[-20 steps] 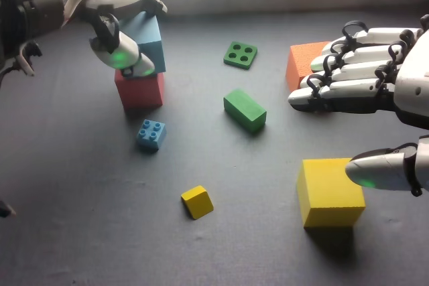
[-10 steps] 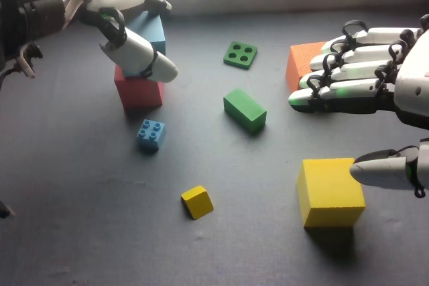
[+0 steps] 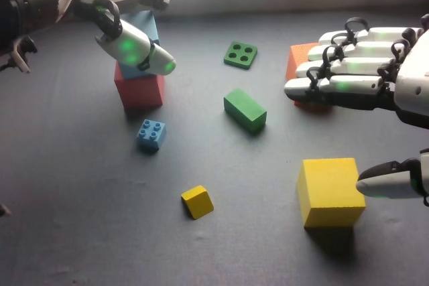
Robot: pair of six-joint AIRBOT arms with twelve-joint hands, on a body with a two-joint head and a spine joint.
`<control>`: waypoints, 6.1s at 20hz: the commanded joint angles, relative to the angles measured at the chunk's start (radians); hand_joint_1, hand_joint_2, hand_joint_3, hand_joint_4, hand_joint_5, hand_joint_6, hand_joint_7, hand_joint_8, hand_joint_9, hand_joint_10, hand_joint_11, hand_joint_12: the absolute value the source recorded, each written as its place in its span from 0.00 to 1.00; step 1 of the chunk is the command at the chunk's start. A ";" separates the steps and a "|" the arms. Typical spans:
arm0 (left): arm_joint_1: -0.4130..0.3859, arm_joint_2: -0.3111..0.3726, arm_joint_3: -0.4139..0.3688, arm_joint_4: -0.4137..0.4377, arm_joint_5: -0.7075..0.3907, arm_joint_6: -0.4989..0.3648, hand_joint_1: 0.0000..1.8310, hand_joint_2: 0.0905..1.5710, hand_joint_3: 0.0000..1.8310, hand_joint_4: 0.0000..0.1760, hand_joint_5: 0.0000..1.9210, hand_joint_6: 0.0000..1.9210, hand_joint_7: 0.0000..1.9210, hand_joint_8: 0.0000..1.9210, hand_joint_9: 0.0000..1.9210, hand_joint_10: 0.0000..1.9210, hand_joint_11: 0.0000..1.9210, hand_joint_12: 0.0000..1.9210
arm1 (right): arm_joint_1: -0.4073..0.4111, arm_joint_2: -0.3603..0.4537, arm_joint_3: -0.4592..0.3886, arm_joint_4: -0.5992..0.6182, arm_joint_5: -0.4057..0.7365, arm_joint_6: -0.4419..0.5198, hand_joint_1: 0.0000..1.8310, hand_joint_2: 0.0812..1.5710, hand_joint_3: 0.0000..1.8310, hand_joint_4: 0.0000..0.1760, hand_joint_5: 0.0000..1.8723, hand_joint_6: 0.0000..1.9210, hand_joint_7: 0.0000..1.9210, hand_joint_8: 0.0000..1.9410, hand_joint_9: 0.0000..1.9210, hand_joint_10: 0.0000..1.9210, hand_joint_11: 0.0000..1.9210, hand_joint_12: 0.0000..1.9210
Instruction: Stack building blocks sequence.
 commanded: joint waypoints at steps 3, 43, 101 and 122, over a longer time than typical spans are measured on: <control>-0.037 0.052 -0.035 0.009 -0.017 0.000 0.20 0.60 0.00 0.00 0.16 0.00 0.17 0.00 0.16 0.00 0.00 0.34 | 0.012 0.011 -0.007 0.087 0.088 -0.062 0.38 0.63 0.00 0.00 0.00 0.00 0.00 0.00 0.00 0.00 0.00 0.00; 0.148 0.451 -0.514 -0.254 0.394 0.331 0.19 0.62 0.00 0.00 0.20 0.01 0.23 0.00 0.22 0.00 0.00 0.43 | -0.126 -0.076 0.044 1.078 -0.048 -0.295 0.70 0.61 0.00 0.00 0.05 0.00 0.04 0.00 0.00 0.00 0.00 0.00; 0.143 0.446 -0.555 2.867 -0.499 -2.627 0.18 0.68 0.00 0.00 0.22 0.00 0.26 0.00 0.25 0.00 0.02 0.46 | 0.036 -0.291 0.298 1.132 -0.248 -0.440 0.73 0.76 0.00 0.00 0.42 0.60 0.41 0.70 0.34 0.81 0.16 0.88; 0.269 0.504 -0.576 2.710 -0.602 -2.486 0.20 0.68 0.00 0.00 0.24 0.00 0.27 0.00 0.25 0.00 0.02 0.45 | 0.259 -0.469 0.659 1.132 -0.420 -0.452 0.64 0.76 0.00 0.00 0.44 0.59 0.41 0.74 0.30 0.72 0.13 0.93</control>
